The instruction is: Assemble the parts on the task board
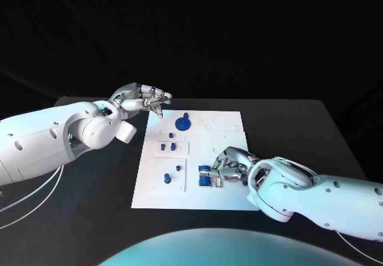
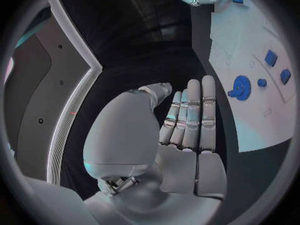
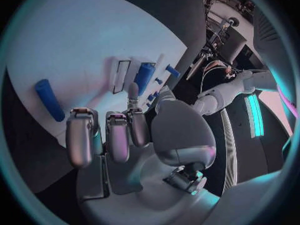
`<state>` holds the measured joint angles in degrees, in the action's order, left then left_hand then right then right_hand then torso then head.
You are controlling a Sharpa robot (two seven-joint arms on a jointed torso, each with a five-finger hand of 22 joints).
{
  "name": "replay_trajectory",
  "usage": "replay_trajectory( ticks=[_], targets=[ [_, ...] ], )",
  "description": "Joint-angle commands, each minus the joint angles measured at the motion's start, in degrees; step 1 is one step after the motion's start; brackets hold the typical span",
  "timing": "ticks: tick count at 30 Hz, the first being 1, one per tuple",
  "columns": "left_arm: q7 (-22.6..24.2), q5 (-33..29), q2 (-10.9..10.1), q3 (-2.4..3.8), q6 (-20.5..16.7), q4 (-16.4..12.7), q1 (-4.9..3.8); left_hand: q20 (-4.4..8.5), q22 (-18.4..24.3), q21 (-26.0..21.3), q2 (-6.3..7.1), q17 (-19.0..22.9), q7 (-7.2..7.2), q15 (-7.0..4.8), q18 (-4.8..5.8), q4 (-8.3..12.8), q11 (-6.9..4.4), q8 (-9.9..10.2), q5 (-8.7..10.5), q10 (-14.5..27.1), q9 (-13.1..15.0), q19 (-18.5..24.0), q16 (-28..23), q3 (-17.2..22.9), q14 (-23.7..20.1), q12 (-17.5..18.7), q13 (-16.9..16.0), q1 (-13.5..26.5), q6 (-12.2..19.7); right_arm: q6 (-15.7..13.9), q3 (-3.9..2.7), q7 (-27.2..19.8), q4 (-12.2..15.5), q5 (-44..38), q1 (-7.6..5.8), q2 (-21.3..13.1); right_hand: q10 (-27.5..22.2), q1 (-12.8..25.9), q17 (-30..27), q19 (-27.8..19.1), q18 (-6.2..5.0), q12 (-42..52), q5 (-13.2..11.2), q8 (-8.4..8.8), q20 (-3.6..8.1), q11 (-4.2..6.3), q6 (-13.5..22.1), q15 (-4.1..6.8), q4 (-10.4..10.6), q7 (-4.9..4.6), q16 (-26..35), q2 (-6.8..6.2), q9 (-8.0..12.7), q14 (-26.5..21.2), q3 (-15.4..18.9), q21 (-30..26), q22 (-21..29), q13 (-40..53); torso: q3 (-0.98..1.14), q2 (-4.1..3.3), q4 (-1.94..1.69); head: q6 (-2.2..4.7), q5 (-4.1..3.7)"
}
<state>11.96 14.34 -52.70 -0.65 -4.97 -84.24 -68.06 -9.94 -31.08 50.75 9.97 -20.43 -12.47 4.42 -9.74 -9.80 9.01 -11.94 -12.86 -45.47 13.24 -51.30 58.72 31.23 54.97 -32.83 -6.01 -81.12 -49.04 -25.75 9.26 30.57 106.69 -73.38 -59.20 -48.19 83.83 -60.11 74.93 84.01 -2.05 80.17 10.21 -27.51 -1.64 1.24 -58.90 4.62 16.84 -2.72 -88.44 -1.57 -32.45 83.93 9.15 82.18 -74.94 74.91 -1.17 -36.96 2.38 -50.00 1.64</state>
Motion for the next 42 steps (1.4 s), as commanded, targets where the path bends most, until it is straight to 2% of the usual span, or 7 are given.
replay_trajectory(
  ticks=[1, 9, 13, 18, 23, 31, 42],
  targets=[
    [0.34, -0.28, 0.01, 0.03, 0.73, -0.13, -0.03, -0.02, 0.09, -0.19, 0.08, -0.06, -0.21, 0.29, -0.86, -0.44, 0.1, -0.09, -0.23, 0.47, -0.04, -0.29, 0.11, -0.04, -0.16, -0.32, 0.06, 0.4, 0.35, -1.02, -0.01, -3.14, 1.32, -0.98, 0.03, -1.41, 2.3, -2.26, 10.9, 3.88, 0.47, 0.22, -0.08, 0.23, 0.29, 0.19, 0.49, 0.27, -0.23, -0.04, -0.03, 0.43, -0.27, 5.2, 0.15, -0.25, -12.95, 7.62, 0.02, 0.02, 0.04, 0.0, -0.05],
    [0.89, -0.29, -0.12, 0.03, 0.24, -0.14, -0.03, -0.02, 0.17, -0.29, 0.05, -0.06, -0.2, 0.3, -0.86, -0.5, 0.09, -0.11, -0.24, 0.5, -0.03, -0.35, 0.13, -0.02, -0.17, -0.39, 0.08, 0.42, 0.38, -4.96, -0.05, -9.05, 4.25, 1.94, -1.34, -7.37, 1.94, -12.06, 10.0, 3.32, 0.13, -0.11, -0.1, 1.73, -0.16, -0.54, 2.73, -0.3, -0.69, -0.9, 0.39, 0.19, -0.98, 4.99, 0.92, -2.12, -12.48, 7.77, -0.01, 0.12, 0.13, 0.0, -0.47],
    [1.32, -0.41, -0.22, 0.03, -0.06, -0.24, -0.02, -0.02, 0.17, -0.29, 0.05, -0.06, -0.2, 0.3, -0.86, -0.5, 0.09, -0.11, -0.24, 0.5, -0.03, -0.35, 0.13, -0.02, -0.17, -0.39, 0.08, 0.42, 0.38, -4.69, -0.05, -10.49, 5.38, 1.63, -2.47, -11.34, 1.6, -14.04, 9.66, 3.12, 0.0, -0.75, -0.09, 2.24, -0.33, -0.78, 3.2, -0.49, -0.75, -1.16, 0.55, -0.15, -1.15, 4.92, 1.32, -2.78, -12.31, 7.39, -0.05, 0.17, 0.2, 0.0, -1.06],
    [1.75, -0.51, -0.33, 0.03, -0.28, -0.59, -0.02, -0.02, 0.19, -0.31, 0.07, -0.07, -0.19, 0.29, -0.86, -0.47, 0.08, -0.12, -0.25, 0.48, -0.03, -0.37, 0.13, -0.01, -0.17, -0.43, 0.08, 0.38, 0.37, -3.75, 0.0, -10.41, 5.53, -0.69, -2.82, -15.34, 1.08, -16.32, 9.28, 2.94, -0.09, -1.79, -0.08, 3.29, -0.53, -1.05, 3.7, -0.72, -0.83, -1.5, 0.75, -0.6, -0.95, 4.82, 1.85, -3.34, -12.17, 6.75, -0.11, 0.06, 0.16, 0.0, -2.02],
    [1.98, -0.54, -0.35, 0.03, -0.31, -0.89, -0.02, -0.02, 0.21, -0.33, 0.08, -0.07, -0.18, 0.28, -0.86, -0.45, 0.07, -0.14, -0.24, 0.45, -0.02, -0.39, 0.14, 0.0, -0.17, -0.47, 0.08, 0.35, 0.36, -2.6, 0.1, -9.04, 5.08, -4.13, -1.35, -17.55, 0.65, -18.11, 8.71, 2.78, -0.2, -2.78, 0.09, 3.88, -0.65, -1.12, 3.29, -0.81, -0.67, -1.56, 1.03, -0.73, -0.78, 4.68, 1.39, -3.93, -12.02, 6.13, -0.02, 0.03, 0.15, 0.0, -2.61],
    [2.02, -0.56, -0.45, 0.03, -0.23, -1.06, -0.01, -0.02, 0.21, -0.33, 0.08, -0.07, -0.18, 0.28, -0.86, -0.45, 0.07, -0.14, -0.24, 0.45, -0.02, -0.39, 0.14, 0.0, -0.17, -0.47, 0.08, 0.35, 0.36, -1.87, 0.2, -6.5, 4.02, -6.34, 1.83, -17.67, 0.36, -18.18, 8.03, 2.54, -0.36, -3.44, 0.07, 3.96, -0.67, -1.1, 2.88, -0.8, -0.34, -1.53, 1.34, -0.9, -0.76, 4.51, 1.13, -4.76, -11.8, 5.69, 0.02, 0.02, 0.08, 0.0, -2.65],
    [1.81, -0.56, -0.53, 0.03, 0.07, -1.08, -0.01, -0.02, 0.21, -0.33, 0.08, -0.07, -0.18, 0.28, -0.86, -0.45, 0.07, -0.14, -0.24, 0.45, -0.02, -0.39, 0.14, 0.0, -0.17, -0.47, 0.08, 0.35, 0.36, -1.4, 0.23, -4.02, 1.86, -7.17, 2.89, -15.44, 0.31, -17.51, 7.79, 2.45, -0.42, -3.7, 0.06, 4.0, -0.66, -1.02, 2.17, -0.75, -0.11, -1.4, 1.49, -0.88, -0.78, 4.44, 0.78, -5.08, -11.71, 5.55, -0.06, -0.05, -0.04, 0.0, -2.49]
  ],
)
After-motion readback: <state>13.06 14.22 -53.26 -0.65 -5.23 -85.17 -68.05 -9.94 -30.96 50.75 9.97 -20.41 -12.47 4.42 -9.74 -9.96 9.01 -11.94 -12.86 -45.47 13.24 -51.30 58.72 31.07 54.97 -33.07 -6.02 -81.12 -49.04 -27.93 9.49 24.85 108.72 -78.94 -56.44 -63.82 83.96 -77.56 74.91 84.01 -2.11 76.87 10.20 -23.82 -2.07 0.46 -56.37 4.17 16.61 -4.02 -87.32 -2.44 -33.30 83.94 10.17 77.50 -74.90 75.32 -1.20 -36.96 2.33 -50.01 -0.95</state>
